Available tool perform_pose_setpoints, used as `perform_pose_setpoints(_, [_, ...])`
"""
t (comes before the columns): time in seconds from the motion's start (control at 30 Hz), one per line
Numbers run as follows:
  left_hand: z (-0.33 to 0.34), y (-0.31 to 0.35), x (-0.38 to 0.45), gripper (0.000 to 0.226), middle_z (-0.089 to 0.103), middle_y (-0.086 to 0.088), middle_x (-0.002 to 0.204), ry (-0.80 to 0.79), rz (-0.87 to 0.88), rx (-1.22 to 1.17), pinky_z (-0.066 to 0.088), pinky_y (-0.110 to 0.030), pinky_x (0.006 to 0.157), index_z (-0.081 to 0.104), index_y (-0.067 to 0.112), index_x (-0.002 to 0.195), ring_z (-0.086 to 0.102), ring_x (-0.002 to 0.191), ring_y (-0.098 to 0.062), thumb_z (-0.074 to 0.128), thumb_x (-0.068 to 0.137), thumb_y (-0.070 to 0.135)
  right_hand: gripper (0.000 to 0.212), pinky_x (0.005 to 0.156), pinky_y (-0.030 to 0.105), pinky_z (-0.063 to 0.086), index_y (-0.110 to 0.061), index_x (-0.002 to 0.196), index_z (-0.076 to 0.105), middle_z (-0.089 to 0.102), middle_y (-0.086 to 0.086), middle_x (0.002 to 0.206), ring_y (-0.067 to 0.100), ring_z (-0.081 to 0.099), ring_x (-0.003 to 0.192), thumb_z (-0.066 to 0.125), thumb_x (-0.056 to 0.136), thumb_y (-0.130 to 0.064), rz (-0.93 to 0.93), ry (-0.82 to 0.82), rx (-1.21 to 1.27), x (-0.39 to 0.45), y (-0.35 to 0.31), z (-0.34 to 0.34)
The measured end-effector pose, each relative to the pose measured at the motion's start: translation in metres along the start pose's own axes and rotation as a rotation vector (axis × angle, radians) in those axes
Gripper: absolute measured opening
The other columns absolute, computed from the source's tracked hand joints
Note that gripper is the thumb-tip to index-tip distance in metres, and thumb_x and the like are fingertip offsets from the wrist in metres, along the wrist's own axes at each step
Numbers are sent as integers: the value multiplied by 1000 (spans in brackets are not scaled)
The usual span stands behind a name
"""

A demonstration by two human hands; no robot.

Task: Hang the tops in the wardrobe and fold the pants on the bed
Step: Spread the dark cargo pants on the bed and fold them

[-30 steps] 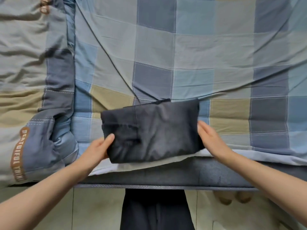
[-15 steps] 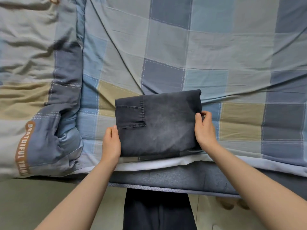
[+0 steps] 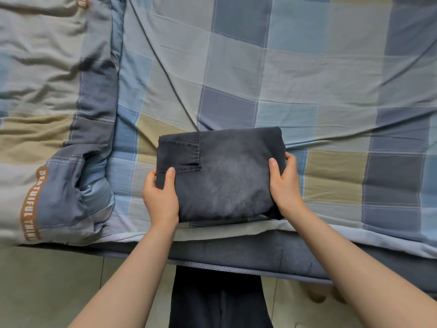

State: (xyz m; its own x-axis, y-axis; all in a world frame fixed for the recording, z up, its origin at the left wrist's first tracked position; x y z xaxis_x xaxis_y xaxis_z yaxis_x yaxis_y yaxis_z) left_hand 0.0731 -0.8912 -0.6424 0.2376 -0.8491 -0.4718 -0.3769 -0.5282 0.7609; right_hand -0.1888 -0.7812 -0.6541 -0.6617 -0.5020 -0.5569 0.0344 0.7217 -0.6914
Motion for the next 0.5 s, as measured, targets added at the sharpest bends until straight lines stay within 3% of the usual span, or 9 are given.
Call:
perform_pose_setpoints(0.07, [-6,19,-16,15,64,10,92,24,35,-17,49,-10,69,62,16,105,59,77,12,63,94,26,37,75,4,37,-17,133,38,54,-10,111,11,53,101,46,100,-30,-51,42,-4,-13,-16,-18])
perform_pose_setpoints(0.1, [-10,30,-25,16,65,10,96,26,44,-33,52,-15,75,61,20,107,60,82,11,63,94,28,37,69,2,35,-18,134,38,55,-11,110,10,52,98,46,100,-29,-74,61,-7,-21,-26,-29])
perform_pose_setpoints(0.2, [-25,61,-52,29,62,11,121,24,77,-69,49,-37,101,59,33,119,59,114,-7,65,91,36,38,71,14,33,-20,134,36,54,-14,112,6,50,95,47,99,-29,-136,109,-32,-52,-58,-62])
perform_pose_setpoints(0.27, [-37,92,-74,34,60,12,129,-1,116,-63,44,-46,106,57,39,123,56,123,-15,64,90,40,40,77,14,31,-18,136,35,51,-15,114,0,46,97,48,99,-27,-169,138,-38,-79,-82,-89])
perform_pose_setpoints(0.33, [-49,130,-102,32,61,10,129,-49,162,-82,44,-47,106,59,36,125,56,124,-15,63,93,35,41,82,14,31,-17,136,36,49,-15,118,-1,45,101,49,98,-27,-190,167,-37,-110,-107,-120])
perform_pose_setpoints(0.5, [-78,210,-164,30,64,5,126,-116,244,-107,44,-32,105,63,21,126,55,121,-4,61,96,20,35,79,19,32,-15,131,43,54,-10,112,9,47,100,47,99,-28,-181,223,-56,-184,-148,-183])
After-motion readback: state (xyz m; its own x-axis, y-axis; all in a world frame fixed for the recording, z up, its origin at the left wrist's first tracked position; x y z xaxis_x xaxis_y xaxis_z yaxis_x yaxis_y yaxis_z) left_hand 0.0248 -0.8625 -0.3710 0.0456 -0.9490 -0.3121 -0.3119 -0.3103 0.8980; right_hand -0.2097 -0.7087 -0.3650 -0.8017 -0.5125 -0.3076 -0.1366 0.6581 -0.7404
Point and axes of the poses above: each hand's wrist, its own x-axis towards the middle knuckle, its own z-axis out of the palm, y = z × x, the point moved 5 cm from there along x, towards the middle knuckle
